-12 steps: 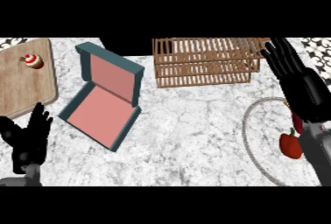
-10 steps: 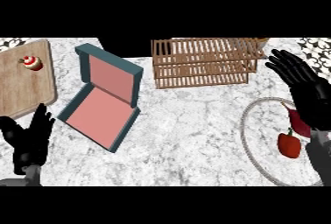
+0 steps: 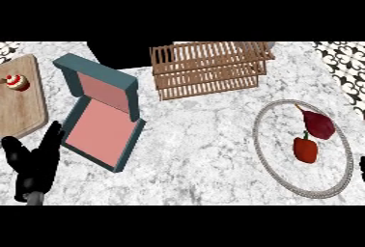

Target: Pick the bell pepper from the placemat and place it in the tiered shelf

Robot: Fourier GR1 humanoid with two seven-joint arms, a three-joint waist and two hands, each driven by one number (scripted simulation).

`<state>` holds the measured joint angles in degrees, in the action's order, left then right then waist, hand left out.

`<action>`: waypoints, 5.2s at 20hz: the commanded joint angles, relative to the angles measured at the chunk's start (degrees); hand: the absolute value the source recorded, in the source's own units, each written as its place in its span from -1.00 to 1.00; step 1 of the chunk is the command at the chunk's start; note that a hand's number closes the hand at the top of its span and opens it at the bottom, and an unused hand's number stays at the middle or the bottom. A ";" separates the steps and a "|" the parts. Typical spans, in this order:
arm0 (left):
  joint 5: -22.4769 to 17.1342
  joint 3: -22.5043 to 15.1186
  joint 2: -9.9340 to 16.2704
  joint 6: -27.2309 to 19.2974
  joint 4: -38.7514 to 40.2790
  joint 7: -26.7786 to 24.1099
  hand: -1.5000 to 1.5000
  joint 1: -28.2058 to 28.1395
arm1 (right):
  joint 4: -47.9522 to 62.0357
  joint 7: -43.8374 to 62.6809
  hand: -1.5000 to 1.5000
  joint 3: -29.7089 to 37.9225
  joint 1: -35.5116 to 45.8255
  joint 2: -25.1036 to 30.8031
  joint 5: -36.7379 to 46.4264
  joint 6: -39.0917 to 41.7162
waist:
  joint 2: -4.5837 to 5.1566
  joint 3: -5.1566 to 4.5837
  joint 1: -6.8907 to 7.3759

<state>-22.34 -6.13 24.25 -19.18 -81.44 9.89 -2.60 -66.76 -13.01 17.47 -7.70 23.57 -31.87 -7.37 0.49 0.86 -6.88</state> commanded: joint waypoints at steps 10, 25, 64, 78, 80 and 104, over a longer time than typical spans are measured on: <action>0.16 -3.02 -2.84 8.28 7.67 2.13 0.00 7.02 | 17.65 -19.38 -1.00 7.89 -14.83 5.44 -4.17 36.30 | -0.46 -0.85 6.00; 1.57 -1.23 -4.04 10.32 9.07 3.08 0.00 8.26 | -9.59 18.40 -1.00 4.94 -13.50 13.20 -5.46 14.12 | -0.34 -0.99 6.52; 11.34 4.32 -11.45 13.53 5.22 5.84 0.00 5.87 | -8.84 42.98 -1.00 -5.75 3.28 1.63 26.67 1.45 | -0.46 -0.86 6.88; 12.56 7.18 -11.55 17.00 3.64 7.57 0.00 4.94 | -0.39 34.54 -1.00 -2.97 7.88 -2.82 31.20 -0.34 | -0.48 -0.85 6.89; 10.37 8.66 -9.90 19.19 1.93 8.13 0.00 3.43 | 9.35 26.78 -1.00 -2.10 10.75 -3.70 31.92 -0.41 | -0.37 -0.78 7.44; 13.17 7.43 -11.98 18.70 4.61 7.35 0.00 6.65 | -13.69 36.41 1.00 -45.94 28.54 -15.88 65.47 6.71 | -0.93 -1.16 9.24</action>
<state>-8.76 0.52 12.31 -0.06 -78.48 16.10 3.64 -75.26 17.01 -18.22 15.86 13.88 25.88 -0.27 -0.12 -0.27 4.09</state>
